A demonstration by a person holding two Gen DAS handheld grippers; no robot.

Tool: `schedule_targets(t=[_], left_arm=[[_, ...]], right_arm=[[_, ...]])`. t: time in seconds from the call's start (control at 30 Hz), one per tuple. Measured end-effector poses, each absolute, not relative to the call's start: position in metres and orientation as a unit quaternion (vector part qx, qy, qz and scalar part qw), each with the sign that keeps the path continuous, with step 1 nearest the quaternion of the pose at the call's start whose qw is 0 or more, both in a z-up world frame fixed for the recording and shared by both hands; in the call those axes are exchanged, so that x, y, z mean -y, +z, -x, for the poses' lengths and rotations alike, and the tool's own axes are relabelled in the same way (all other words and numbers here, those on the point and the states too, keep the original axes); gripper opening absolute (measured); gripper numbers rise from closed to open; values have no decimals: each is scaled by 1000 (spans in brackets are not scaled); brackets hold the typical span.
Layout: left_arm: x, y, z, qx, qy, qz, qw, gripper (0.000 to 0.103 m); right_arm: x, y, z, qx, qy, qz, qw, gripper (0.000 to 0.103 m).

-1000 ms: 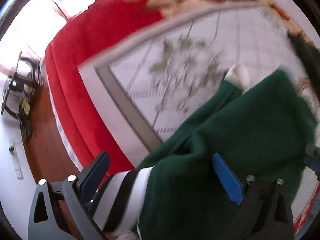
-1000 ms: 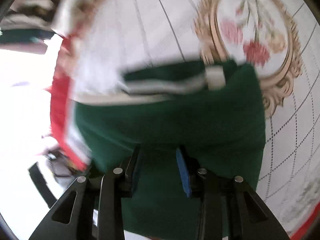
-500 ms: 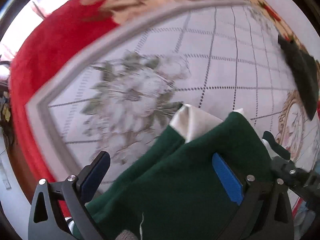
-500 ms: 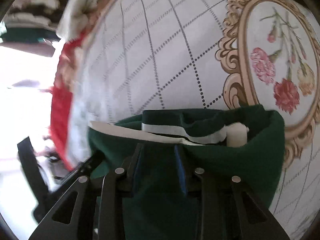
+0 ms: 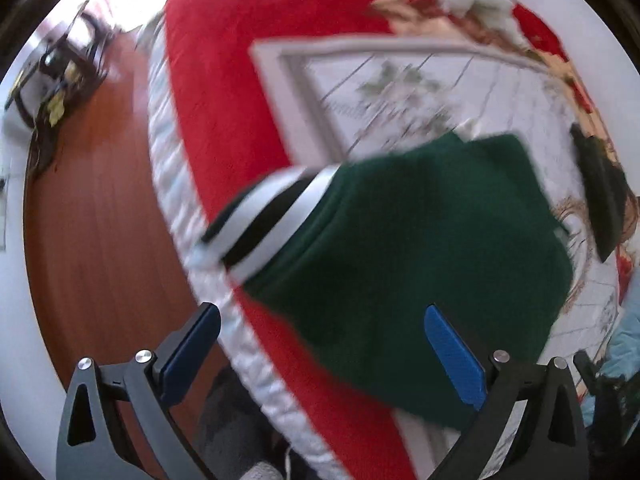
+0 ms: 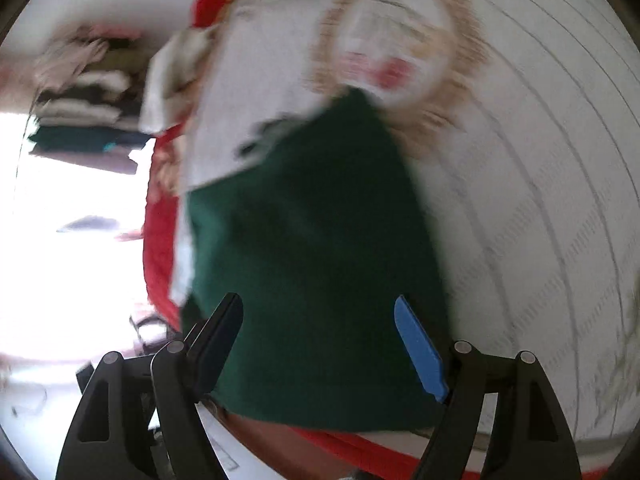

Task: Fold large clothes

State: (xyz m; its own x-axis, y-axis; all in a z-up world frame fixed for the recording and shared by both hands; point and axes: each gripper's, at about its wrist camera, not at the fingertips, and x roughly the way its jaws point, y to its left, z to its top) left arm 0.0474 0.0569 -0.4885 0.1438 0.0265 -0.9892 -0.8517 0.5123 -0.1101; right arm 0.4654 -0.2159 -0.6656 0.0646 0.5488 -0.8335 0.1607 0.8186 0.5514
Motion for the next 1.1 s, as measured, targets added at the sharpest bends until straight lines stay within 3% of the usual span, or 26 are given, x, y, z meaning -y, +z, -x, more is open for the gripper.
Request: schedule_targets(t=[0.27, 0.6, 0.67, 0.7, 0.73, 0.77, 0.83, 0.93, 1.1], left_arm=[[-77, -570, -19, -483, 289, 551, 616, 103], [-90, -583, -65, -429, 265, 561, 657, 103], [-93, -577, -65, -415, 274, 554, 668, 92], [-95, -571, -63, -410, 283, 542, 677, 69], [-95, -566, -64, -405, 284, 532, 687, 54], [-96, -559, -65, -403, 288, 523, 694, 48], [-98, -547, -65, -396, 289, 512, 705, 27], [-100, -532, -68, -394, 291, 497, 717, 20], [-107, -497, -72, -383, 284, 484, 734, 17]], right_arm=[[257, -763, -455, -705, 172, -342, 597, 81], [206, -824, -508, -707, 312, -413, 482, 86], [198, -828, -513, -715, 313, -413, 470, 85], [195, -827, -514, -712, 313, -415, 471, 80], [193, -825, -514, -709, 313, -409, 481, 70], [191, -823, -513, -707, 310, -408, 488, 66], [185, -821, -509, -699, 300, -417, 497, 52], [181, -803, -505, -687, 294, -419, 515, 39], [182, -749, -503, -658, 315, -418, 541, 35]])
